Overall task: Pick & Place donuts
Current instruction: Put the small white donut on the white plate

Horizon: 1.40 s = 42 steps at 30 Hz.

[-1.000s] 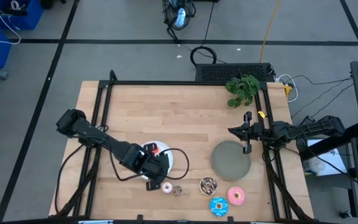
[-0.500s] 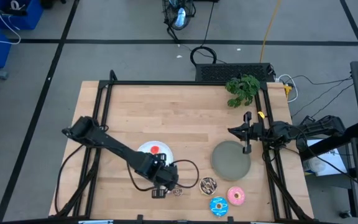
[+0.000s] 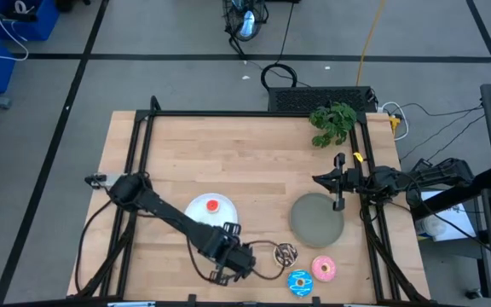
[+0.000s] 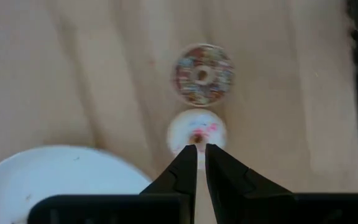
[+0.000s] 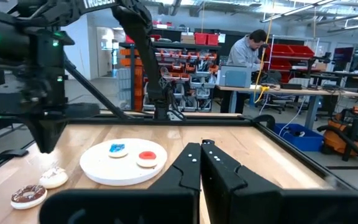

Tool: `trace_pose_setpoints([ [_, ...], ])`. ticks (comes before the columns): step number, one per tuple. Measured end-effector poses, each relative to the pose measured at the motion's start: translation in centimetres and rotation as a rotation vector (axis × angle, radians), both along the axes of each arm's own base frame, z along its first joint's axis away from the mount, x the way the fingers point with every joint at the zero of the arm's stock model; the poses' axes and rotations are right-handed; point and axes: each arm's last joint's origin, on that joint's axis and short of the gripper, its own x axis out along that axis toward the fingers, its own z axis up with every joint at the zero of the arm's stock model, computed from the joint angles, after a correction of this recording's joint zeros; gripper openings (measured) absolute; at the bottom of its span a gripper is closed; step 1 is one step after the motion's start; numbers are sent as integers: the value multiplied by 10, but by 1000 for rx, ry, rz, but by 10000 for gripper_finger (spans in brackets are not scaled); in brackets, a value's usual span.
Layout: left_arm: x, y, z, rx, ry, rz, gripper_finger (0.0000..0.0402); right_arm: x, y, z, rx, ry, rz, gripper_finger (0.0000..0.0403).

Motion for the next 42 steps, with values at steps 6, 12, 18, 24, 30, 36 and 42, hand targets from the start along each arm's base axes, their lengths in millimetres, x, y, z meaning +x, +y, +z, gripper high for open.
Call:
trace_pose_setpoints([
  [6,-2,-9,-5,16,-14,-79,38,0,0,0,0,1,1,0],
  [12,-1,-8,-5,6,-16,-45,85,0,0,0,0,4,2,0],
  [18,-2,-9,-5,8,-16,-37,194,0,0,0,0,3,2,0],
  [24,-2,-14,-13,79,-32,-114,266,0,0,-1,14,12,4,0],
  [30,2,-15,-36,99,27,-122,294,1,0,-1,15,14,4,0],
  [36,4,-16,-50,114,60,-142,296,1,0,-2,14,19,3,0],
  [42,6,-15,-56,120,66,-154,296,2,0,-2,14,20,4,0],
])
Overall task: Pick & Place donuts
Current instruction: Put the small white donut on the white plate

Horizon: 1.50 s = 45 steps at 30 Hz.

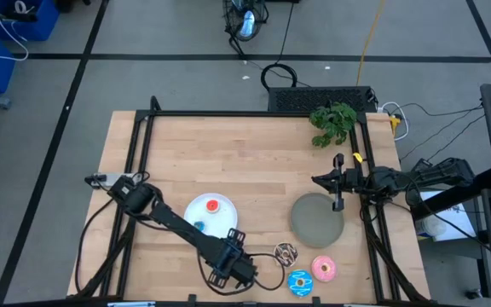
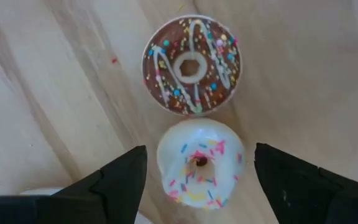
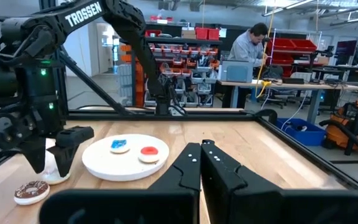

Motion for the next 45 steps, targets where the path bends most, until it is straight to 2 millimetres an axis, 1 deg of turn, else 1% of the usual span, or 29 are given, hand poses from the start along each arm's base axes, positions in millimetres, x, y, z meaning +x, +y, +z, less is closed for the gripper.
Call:
trace_pose_setpoints([
  [7,3,2,-9,3,23,-14,296,0,0,0,0,0,0,0],
  [19,2,2,-10,-10,34,-21,292,0,0,0,1,-1,-1,0],
  [22,2,2,-10,-10,34,-22,269,0,0,0,1,-1,-1,0],
  [31,2,2,-10,-10,38,-6,160,0,0,0,1,-1,-2,0],
  [35,1,5,-6,-11,52,7,125,0,0,0,1,-1,-2,0],
  [38,-1,6,3,-11,72,31,110,0,0,0,1,-1,-2,0],
  [41,-2,8,18,-30,44,54,108,0,0,0,1,-1,-2,0],
  [45,-6,10,39,-56,2,84,118,0,0,0,2,-4,-2,0],
])
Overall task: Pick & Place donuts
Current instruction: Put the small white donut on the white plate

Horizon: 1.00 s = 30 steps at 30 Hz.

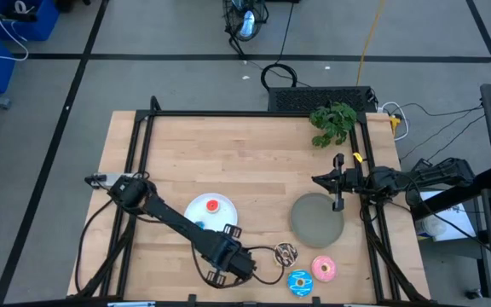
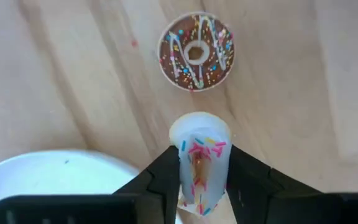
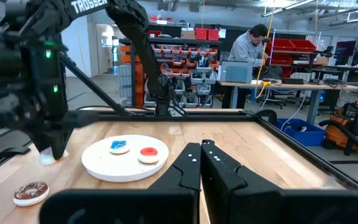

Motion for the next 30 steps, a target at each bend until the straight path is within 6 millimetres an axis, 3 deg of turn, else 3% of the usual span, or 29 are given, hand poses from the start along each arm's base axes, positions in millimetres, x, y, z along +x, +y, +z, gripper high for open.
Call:
trace_pose_setpoints([
  [10,-32,18,70,20,-71,214,151,0,0,0,1,-2,0,0],
  [17,-56,30,108,37,-138,288,163,0,0,1,1,-5,1,0],
  [22,-62,35,121,36,-191,328,163,0,0,1,1,-6,0,0],
  [30,-61,36,118,44,-188,315,163,0,0,1,1,-6,0,0],
])
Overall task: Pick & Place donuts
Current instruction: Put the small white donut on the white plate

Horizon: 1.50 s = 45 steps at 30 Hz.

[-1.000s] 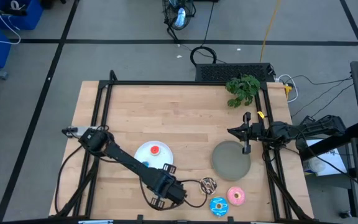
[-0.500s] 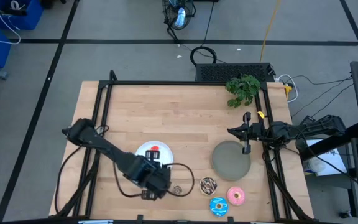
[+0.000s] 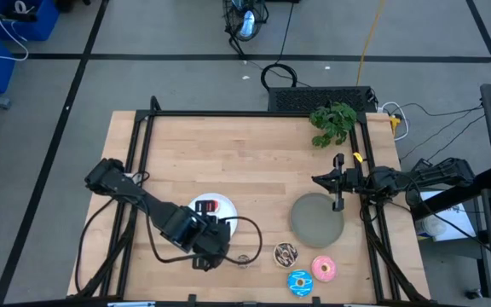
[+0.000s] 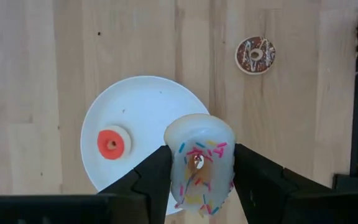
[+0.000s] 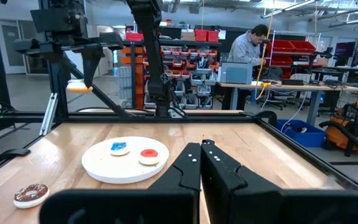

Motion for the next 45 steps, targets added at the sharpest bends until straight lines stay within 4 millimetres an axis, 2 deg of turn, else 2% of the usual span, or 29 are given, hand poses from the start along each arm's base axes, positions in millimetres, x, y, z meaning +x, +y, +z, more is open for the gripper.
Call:
trace_pose_setpoints([
  [41,3,3,0,34,-24,17,163,0,0,0,7,0,0,0],
  [45,8,7,-16,50,-34,23,163,0,0,0,7,1,0,0],
])
